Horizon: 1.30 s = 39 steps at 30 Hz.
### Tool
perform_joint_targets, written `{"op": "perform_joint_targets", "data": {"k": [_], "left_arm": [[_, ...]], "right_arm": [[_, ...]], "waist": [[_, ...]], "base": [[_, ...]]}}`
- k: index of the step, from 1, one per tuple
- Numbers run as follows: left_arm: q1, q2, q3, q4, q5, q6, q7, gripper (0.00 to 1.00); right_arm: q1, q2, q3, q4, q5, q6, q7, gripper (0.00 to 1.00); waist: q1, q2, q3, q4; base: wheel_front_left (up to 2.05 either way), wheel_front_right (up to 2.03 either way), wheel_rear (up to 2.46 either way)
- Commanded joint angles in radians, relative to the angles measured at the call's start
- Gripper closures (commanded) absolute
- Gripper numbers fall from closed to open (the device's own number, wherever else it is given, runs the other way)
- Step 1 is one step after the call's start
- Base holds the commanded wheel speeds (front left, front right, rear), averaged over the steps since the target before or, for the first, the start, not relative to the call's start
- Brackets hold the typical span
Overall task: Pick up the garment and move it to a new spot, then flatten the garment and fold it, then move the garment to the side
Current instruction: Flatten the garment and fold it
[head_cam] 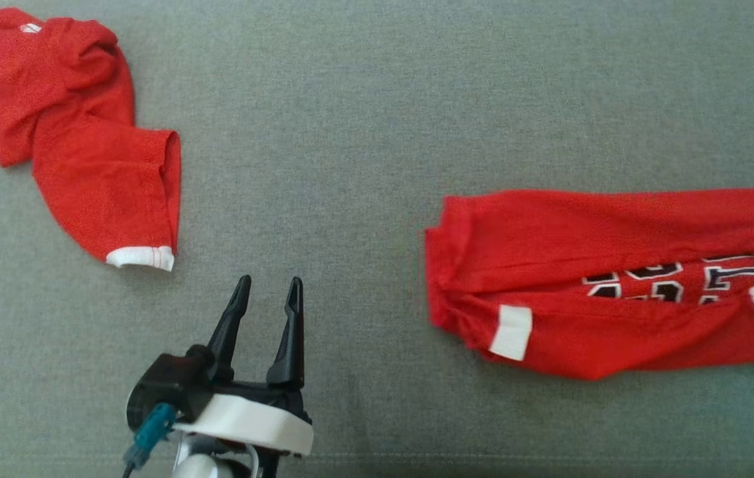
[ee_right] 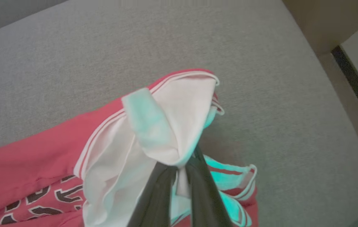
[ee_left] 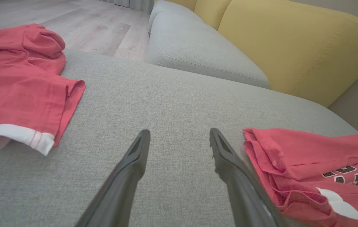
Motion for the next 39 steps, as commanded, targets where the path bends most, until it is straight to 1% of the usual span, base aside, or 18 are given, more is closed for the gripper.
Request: {"op": "perform_joint_targets", "data": {"k": [1, 4, 8, 11, 14, 18, 19, 23, 26, 29, 30, 33, 39], "left_arm": [[-0.01, -0.007, 0.028, -0.029, -0.006, 0.0, -0.012, 0.0], [-0.01, -0.007, 0.017, -0.024, -0.027, 0.002, -0.012, 0.0], [-0.015, -0.007, -0.003, -0.018, -0.054, 0.009, -0.012, 0.0], [-0.02, -0.007, -0.016, -0.013, -0.067, 0.013, -0.012, 0.0], [-0.03, -0.007, -0.027, -0.006, -0.075, 0.013, -0.012, 0.0], [-0.043, -0.007, -0.031, 0.008, -0.08, 0.015, -0.012, 0.0], [-0.05, -0.007, -0.031, 0.019, -0.081, 0.018, -0.012, 0.0], [-0.055, -0.007, -0.037, 0.034, -0.08, 0.021, -0.012, 0.0], [-0.055, -0.007, -0.037, 0.045, -0.076, 0.019, -0.012, 0.0], [-0.054, -0.007, -0.034, 0.053, -0.072, 0.017, -0.012, 0.0], [-0.054, -0.007, -0.034, 0.053, -0.072, 0.017, -0.012, 0.0], [-0.051, -0.007, -0.032, 0.057, -0.072, 0.015, -0.012, 0.0], [-0.053, -0.007, -0.041, 0.062, -0.076, 0.01, -0.012, 0.0]], "right_arm": [[-0.035, -0.041, -0.001, -0.041, -0.001, -0.001, 0.007, 1.0], [-0.037, -0.039, -0.005, -0.085, 0.018, -0.001, 0.033, 1.0], [-0.013, -0.009, 0.063, -0.194, 0.071, -0.001, 0.072, 1.0], [0.011, 0.033, 0.155, -0.291, 0.109, -0.001, 0.106, 1.0], [0.037, 0.091, 0.264, -0.368, 0.142, -0.001, 0.143, 1.0], [0.065, 0.158, 0.418, -0.413, 0.158, -0.001, 0.156, 1.0], [0.058, 0.213, 0.521, -0.397, 0.16, -0.001, 0.121, 1.0], [0.021, 0.29, 0.614, -0.332, 0.148, -0.001, 0.048, 1.0], [-0.007, 0.324, 0.649, -0.278, 0.133, -0.001, -0.006, 1.0], [-0.029, 0.349, 0.66, -0.223, 0.119, -0.001, -0.058, 1.0], [-0.029, 0.349, 0.66, -0.223, 0.119, -0.001, -0.058, 1.0], [-0.047, 0.364, 0.663, -0.168, 0.1, -0.001, -0.105, 1.0], [-0.069, 0.376, 0.696, -0.089, 0.086, -0.001, -0.163, 1.0]], "waist": [[0.0, -0.0001, -0.003, 0.002], [0.0, -0.0001, -0.009, 0.006], [0.0, -0.0001, -0.011, 0.01], [0.0, -0.0001, -0.007, 0.013], [0.0, -0.0001, -0.001, 0.018], [0.0, -0.0001, 0.005, 0.029], [0.0, -0.0001, 0.007, 0.032], [0.0, -0.0001, 0.003, 0.035], [0.0, -0.0001, -0.004, 0.035], [0.0, -0.0001, -0.009, 0.034], [0.0, -0.0001, -0.009, 0.034], [0.0, -0.0001, -0.014, 0.031], [0.0, -0.0001, -0.019, 0.02]], "base": [[0.0, 0.0, 0.0], [0.0, 0.0, 0.0], [0.0, 0.0, 0.0], [0.0, 0.0, 0.0], [0.0, 0.0, 0.0], [0.0, 0.0, 0.0], [0.0, 0.0, 0.0], [0.0, 0.0, 0.0], [0.0, 0.0, 0.0], [0.0, 0.0, 0.0], [0.0, 0.0, 0.0], [0.0, 0.0, 0.0], [0.0, 0.0, 0.0]]}}
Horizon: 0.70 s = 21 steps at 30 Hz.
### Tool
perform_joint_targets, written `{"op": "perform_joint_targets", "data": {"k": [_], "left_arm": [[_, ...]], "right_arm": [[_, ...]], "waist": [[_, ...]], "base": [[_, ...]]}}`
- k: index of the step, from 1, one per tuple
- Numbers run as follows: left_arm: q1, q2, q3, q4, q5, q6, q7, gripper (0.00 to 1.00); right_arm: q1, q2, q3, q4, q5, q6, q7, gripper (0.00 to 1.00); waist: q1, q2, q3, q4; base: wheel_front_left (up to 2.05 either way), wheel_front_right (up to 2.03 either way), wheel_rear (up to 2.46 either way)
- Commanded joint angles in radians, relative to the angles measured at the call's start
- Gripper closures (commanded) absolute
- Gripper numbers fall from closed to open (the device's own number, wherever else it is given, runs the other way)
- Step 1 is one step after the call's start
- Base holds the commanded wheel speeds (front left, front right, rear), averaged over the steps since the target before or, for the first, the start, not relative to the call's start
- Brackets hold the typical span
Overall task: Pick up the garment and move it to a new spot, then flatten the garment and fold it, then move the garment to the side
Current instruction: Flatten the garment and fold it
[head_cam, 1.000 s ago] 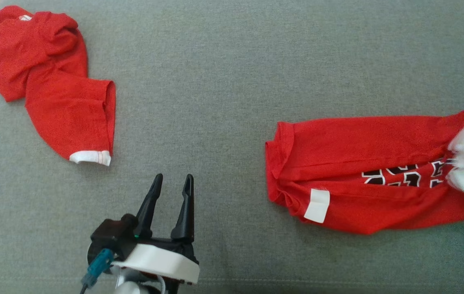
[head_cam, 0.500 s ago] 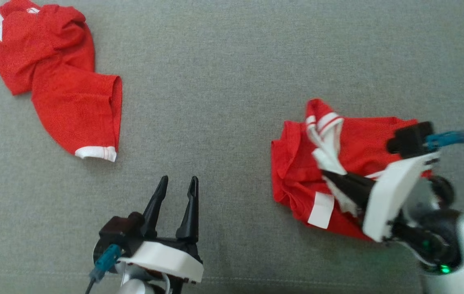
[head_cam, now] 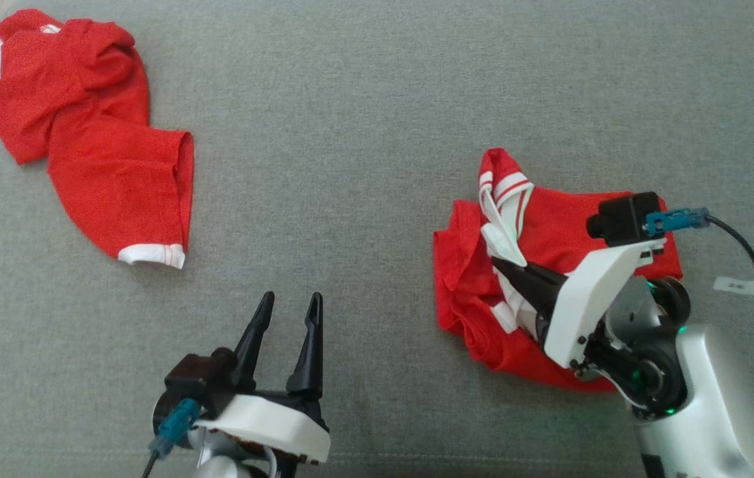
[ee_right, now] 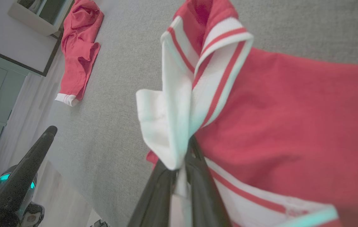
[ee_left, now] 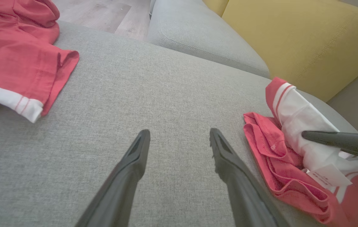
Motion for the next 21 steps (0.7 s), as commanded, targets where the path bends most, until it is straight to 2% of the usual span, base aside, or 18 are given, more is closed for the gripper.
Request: {"op": "perform_joint_targets", "data": {"k": [1, 2, 3, 4, 6, 10, 13, 16, 21], "left_arm": [[-0.026, -0.006, 0.022, -0.026, 0.0, -0.004, -0.012, 0.0], [-0.026, -0.006, 0.022, -0.024, 0.0, -0.003, -0.012, 0.0], [-0.025, -0.006, 0.023, -0.023, 0.0, -0.003, -0.012, 0.0], [-0.023, -0.006, 0.024, -0.021, 0.0, -0.003, -0.012, 0.0], [-0.018, -0.006, 0.028, -0.018, 0.004, -0.005, -0.012, 0.0], [-0.011, -0.006, 0.038, -0.014, 0.015, -0.01, -0.012, 0.0], [-0.006, -0.006, 0.054, -0.015, 0.025, -0.017, -0.012, 0.0], [0.004, -0.006, 0.08, -0.021, 0.033, -0.021, -0.012, 0.0], [0.024, -0.006, 0.11, -0.028, 0.045, -0.033, -0.012, 0.0]], "right_arm": [[-0.045, 0.018, 0.025, -0.034, -0.009, -0.001, -0.019, 1.0], [-0.047, 0.019, 0.037, -0.029, -0.007, -0.001, -0.031, 1.0], [-0.049, 0.02, 0.053, -0.03, 0.0, -0.001, -0.046, 0.15], [-0.048, 0.02, 0.065, -0.031, 0.017, -0.001, -0.065, 0.0], [-0.045, 0.02, 0.078, -0.039, 0.063, -0.001, -0.109, 0.0], [-0.045, 0.02, 0.041, -0.085, 0.06, -0.001, -0.224, 0.0], [-0.018, 0.02, -0.023, -0.14, 0.012, -0.001, -0.31, 0.0], [0.032, -0.01, -0.077, -0.185, -0.06, -0.001, -0.383, 0.0], [0.129, -0.051, -0.193, -0.15, -0.154, -0.001, -0.505, 0.0]], "waist": [[0.0, 0.0, -0.002, -0.003], [0.0, 0.0, -0.004, -0.007], [0.0, 0.0, -0.008, -0.011], [0.0, 0.0, -0.011, -0.017], [0.0, 0.0, -0.016, -0.029], [0.0, 0.0, -0.024, -0.057], [0.0, 0.0, -0.032, -0.077], [0.0, 0.0, -0.045, -0.102], [0.0, 0.0, -0.075, -0.133]], "base": [[0.0, 0.0, 0.0], [0.0, 0.0, 0.0], [0.0, 0.0, 0.0], [0.0, 0.0, 0.0], [0.0, 0.0, 0.0], [0.0, 0.0, 0.0], [0.0, 0.0, 0.0], [0.0, 0.0, 0.0], [0.0, 0.0, 0.0]]}}
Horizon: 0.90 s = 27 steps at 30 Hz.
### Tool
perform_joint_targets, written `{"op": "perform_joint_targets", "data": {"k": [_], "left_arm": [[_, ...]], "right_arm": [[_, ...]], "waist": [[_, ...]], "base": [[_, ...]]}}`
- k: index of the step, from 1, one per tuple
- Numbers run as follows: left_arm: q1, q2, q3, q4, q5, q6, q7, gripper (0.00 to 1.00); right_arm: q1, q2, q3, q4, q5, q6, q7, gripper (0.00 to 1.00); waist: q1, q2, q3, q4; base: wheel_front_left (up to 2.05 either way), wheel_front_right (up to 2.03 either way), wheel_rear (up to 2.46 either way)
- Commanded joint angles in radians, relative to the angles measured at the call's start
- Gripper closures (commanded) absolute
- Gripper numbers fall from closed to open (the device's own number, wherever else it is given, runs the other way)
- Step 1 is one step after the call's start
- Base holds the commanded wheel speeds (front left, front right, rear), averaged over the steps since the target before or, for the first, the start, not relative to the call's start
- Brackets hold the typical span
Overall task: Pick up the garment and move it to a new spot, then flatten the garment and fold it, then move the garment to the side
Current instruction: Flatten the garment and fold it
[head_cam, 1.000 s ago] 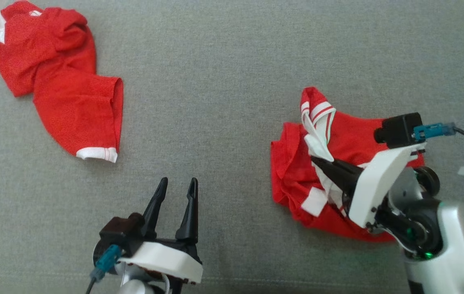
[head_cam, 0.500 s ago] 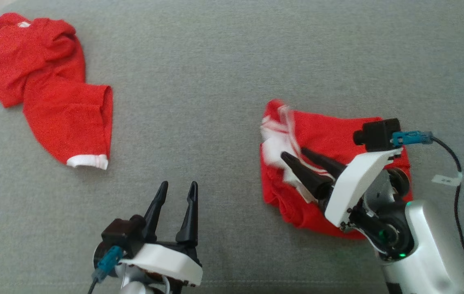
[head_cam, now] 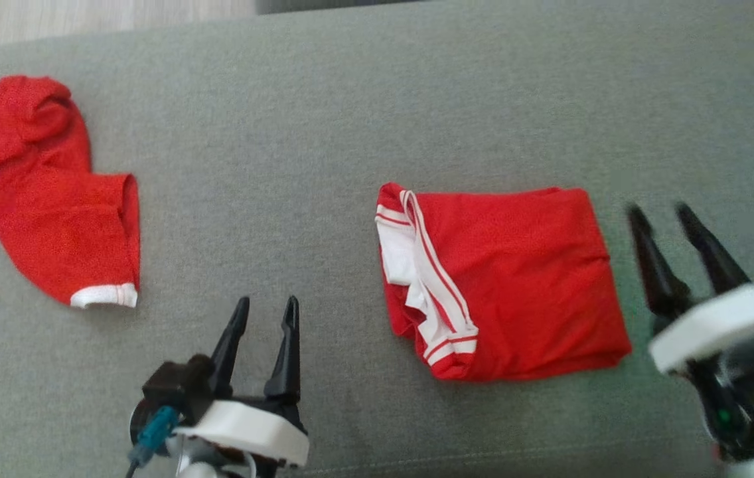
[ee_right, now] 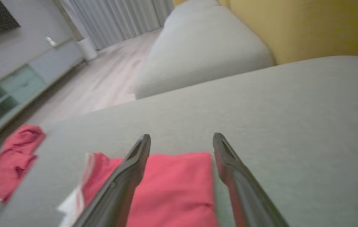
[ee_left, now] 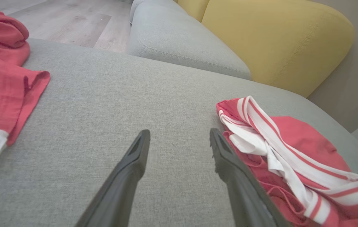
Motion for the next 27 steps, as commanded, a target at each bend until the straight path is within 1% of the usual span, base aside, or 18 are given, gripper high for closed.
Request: {"op": "perform_joint_targets", "data": {"k": [1, 6, 9, 12, 13, 14, 15, 16, 17, 18, 22, 27], "left_arm": [[0.001, -0.006, 0.039, -0.033, 0.009, -0.007, -0.012, 0.0], [0.031, -0.006, 0.066, -0.041, 0.024, -0.012, -0.012, 0.0], [0.055, -0.006, 0.081, -0.042, 0.037, -0.013, -0.012, 0.0], [0.068, -0.006, 0.095, -0.049, 0.044, -0.014, -0.012, 0.0], [0.068, -0.006, 0.095, -0.049, 0.044, -0.014, -0.012, 0.0], [0.07, -0.006, 0.1, -0.054, 0.044, -0.014, -0.012, 0.0], [0.07, -0.006, 0.1, -0.054, 0.044, -0.014, -0.012, 0.0], [0.069, -0.006, 0.1, -0.056, 0.044, -0.016, -0.012, 0.0], [0.067, -0.006, 0.1, -0.059, 0.044, -0.017, -0.012, 0.0], [0.064, -0.006, 0.1, -0.061, 0.044, -0.017, -0.012, 0.0], [0.054, -0.006, 0.096, -0.069, 0.042, -0.015, -0.012, 0.0], [0.041, -0.006, 0.086, -0.069, 0.04, -0.013, -0.012, 0.0]], "right_arm": [[-0.001, -0.017, 0.003, -0.019, -0.023, -0.001, -0.029, 0.0], [0.095, -0.02, -0.03, 0.082, -0.136, -0.001, -0.165, 0.0], [0.137, -0.007, -0.034, 0.137, -0.183, -0.001, -0.245, 0.0], [0.15, -0.007, -0.015, 0.179, -0.241, -0.001, -0.323, 0.0], [0.15, -0.007, -0.015, 0.179, -0.241, -0.001, -0.323, 0.0], [0.143, -0.007, 0.009, 0.21, -0.266, -0.001, -0.369, 0.15], [0.143, -0.007, 0.009, 0.21, -0.266, -0.001, -0.369, 0.15], [0.135, -0.006, 0.023, 0.227, -0.269, -0.001, -0.387, 0.57], [0.126, -0.005, 0.043, 0.244, -0.271, -0.001, -0.399, 0.93], [0.115, -0.004, 0.066, 0.261, -0.272, -0.001, -0.407, 1.0], [0.058, -0.004, 0.171, 0.342, -0.272, -0.001, -0.417, 1.0], [-0.025, 0.011, 0.302, 0.472, -0.276, -0.001, -0.432, 1.0]], "waist": [[0.0, 0.0, -0.02, -0.011], [0.0, 0.0, -0.077, -0.009], [0.0, 0.0, -0.102, -0.001], [0.0, 0.0, -0.112, 0.01], [0.0, 0.0, -0.112, 0.01], [0.0, 0.0, -0.11, 0.021], [0.0, 0.0, -0.11, 0.021], [0.0, 0.0, -0.107, 0.028], [0.0, 0.0, -0.101, 0.036], [0.0, 0.0, -0.095, 0.043], [0.0, 0.0, -0.07, 0.072], [0.0, 0.0, -0.046, 0.107]], "base": [[0.0, 0.0, 0.0], [0.0, 0.0, 0.0], [0.0, 0.0, 0.0], [0.0, 0.0, 0.0], [0.0, 0.0, 0.0], [0.0, 0.0, 0.0], [0.0, 0.0, 0.0], [0.0, 0.0, 0.0], [0.0, 0.0, 0.0], [0.0, 0.0, 0.0], [0.0, 0.0, 0.0], [0.0, 0.0, 0.0]]}}
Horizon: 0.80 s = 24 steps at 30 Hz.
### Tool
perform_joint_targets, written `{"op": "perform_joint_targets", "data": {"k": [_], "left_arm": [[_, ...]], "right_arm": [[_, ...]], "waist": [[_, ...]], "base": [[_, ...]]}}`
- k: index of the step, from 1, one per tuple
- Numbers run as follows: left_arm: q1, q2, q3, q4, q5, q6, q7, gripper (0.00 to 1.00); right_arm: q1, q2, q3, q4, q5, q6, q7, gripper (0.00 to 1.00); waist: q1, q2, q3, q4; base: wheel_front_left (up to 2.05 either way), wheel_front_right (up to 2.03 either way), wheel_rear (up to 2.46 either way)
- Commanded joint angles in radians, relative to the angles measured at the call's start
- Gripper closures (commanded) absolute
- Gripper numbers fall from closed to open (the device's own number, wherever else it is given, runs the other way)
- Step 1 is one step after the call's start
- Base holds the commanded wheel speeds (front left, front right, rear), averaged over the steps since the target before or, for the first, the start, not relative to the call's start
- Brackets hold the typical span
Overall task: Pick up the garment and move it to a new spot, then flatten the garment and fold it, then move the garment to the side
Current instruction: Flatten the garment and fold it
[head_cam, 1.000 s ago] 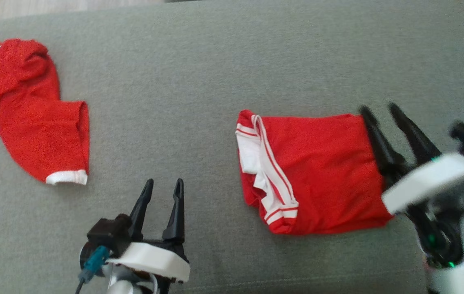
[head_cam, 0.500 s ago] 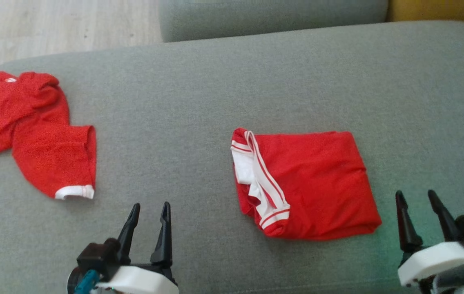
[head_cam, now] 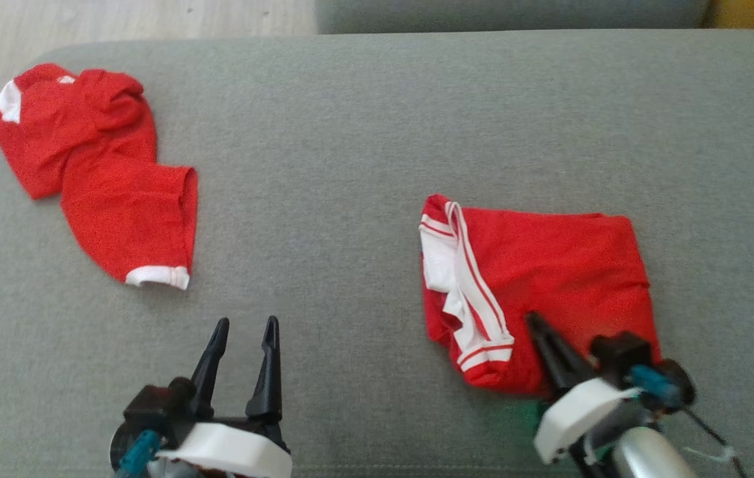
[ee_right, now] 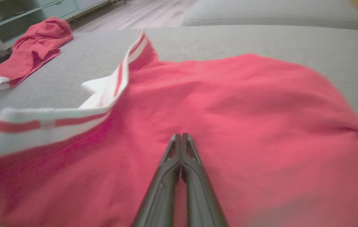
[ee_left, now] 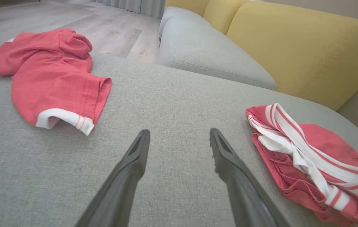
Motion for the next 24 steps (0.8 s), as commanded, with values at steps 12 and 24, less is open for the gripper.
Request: {"op": "perform_joint_targets", "data": {"k": [12, 24], "left_arm": [[-0.075, -0.006, 0.009, -0.034, -0.024, 0.011, -0.012, 0.0], [-0.059, -0.006, 0.002, -0.028, -0.05, 0.019, -0.012, 0.0]], "right_arm": [[-0.192, 0.049, 0.252, 0.206, 0.023, -0.001, -0.042, 1.0], [-0.214, 0.05, 0.419, 0.257, 0.023, -0.001, -0.047, 1.0]], "waist": [[0.0, 0.0, 0.026, 0.084], [0.0, 0.0, -0.027, 0.067]], "base": [[0.0, 0.0, 0.0], [0.0, 0.0, 0.0]]}}
